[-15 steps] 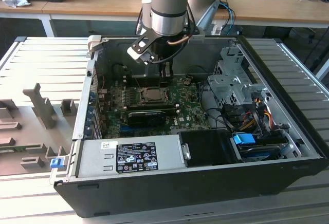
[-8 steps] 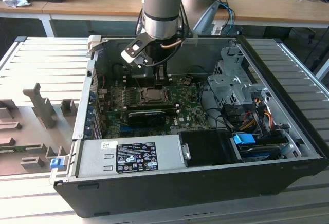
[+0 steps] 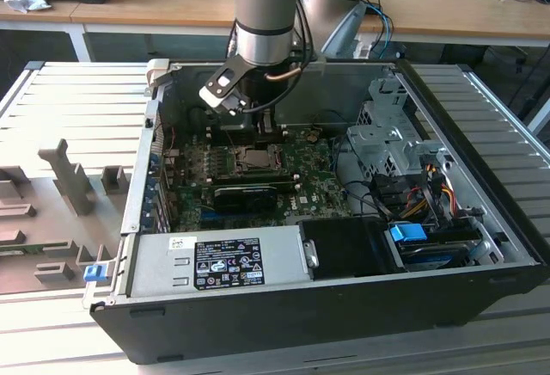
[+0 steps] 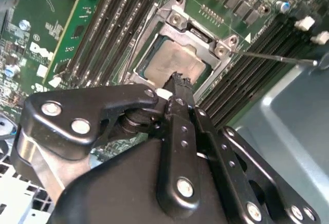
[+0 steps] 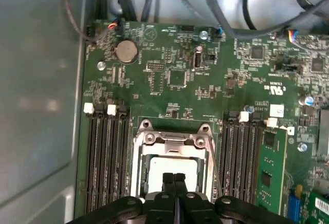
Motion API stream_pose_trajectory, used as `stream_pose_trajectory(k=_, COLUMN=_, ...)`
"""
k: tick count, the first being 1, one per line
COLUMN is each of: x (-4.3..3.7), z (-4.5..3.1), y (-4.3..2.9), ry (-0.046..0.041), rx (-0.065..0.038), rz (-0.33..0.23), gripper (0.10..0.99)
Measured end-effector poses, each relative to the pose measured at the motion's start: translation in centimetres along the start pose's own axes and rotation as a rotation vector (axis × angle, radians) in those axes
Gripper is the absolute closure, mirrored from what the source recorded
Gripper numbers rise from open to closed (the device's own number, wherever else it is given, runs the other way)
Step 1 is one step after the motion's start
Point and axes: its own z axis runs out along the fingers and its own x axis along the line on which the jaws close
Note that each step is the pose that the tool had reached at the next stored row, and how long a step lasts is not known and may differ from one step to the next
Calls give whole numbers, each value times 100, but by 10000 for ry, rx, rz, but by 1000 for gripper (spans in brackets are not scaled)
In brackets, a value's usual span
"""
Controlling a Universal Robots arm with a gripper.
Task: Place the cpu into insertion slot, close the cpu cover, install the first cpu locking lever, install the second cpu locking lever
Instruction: 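Close the cpu cover, then install the first cpu locking lever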
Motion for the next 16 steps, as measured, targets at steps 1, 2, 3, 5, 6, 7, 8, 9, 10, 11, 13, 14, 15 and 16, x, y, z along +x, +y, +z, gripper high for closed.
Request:
stream_pose_trajectory(k=1, x=2, z=0, y=-26, ry=0, rx=0, rz=-27, gripper=980)
stream_pose_trajectory(k=2, x=4, z=0, y=-45, ry=1, rx=0, rz=-29, gripper=980)
stream_pose_trajectory(k=3, x=5, z=-1, y=-57, ry=1, rx=0, rz=-29, gripper=980)
stream_pose_trajectory(k=5, x=8, z=-2, y=-91, ry=0, rx=1, rz=-28, gripper=980)
stream_pose_trajectory(k=6, x=9, z=-2, y=-107, ry=1, rx=1, rz=-28, gripper=980)
stream_pose_trajectory(k=7, x=11, z=-2, y=-123, ry=1, rx=1, rz=-28, gripper=980)
stream_pose_trajectory(k=8, x=12, z=-2, y=-139, ry=1, rx=1, rz=-28, gripper=980)
stream_pose_trajectory(k=9, x=13, z=-5, y=-149, ry=-1, rx=1, rz=-28, gripper=980)
stream_pose_trajectory(k=10, x=13, z=-15, y=-148, ry=-4, rx=3, rz=-30, gripper=980)
stream_pose_trajectory(k=11, x=13, z=-38, y=-148, ry=-2, rx=1, rz=-29, gripper=980)
stream_pose_trajectory(k=13, x=14, z=-116, y=-147, ry=-3, rx=0, rz=-28, gripper=980)
stream_pose_trajectory(k=14, x=16, z=-205, y=-145, ry=0, rx=-1, rz=-28, gripper=980)
stream_pose_trajectory(k=15, x=17, z=-270, y=-144, ry=-2, rx=0, rz=-28, gripper=980)
stream_pose_trajectory(k=16, x=17, z=-304, y=-144, ry=-3, rx=1, rz=-28, gripper=980)
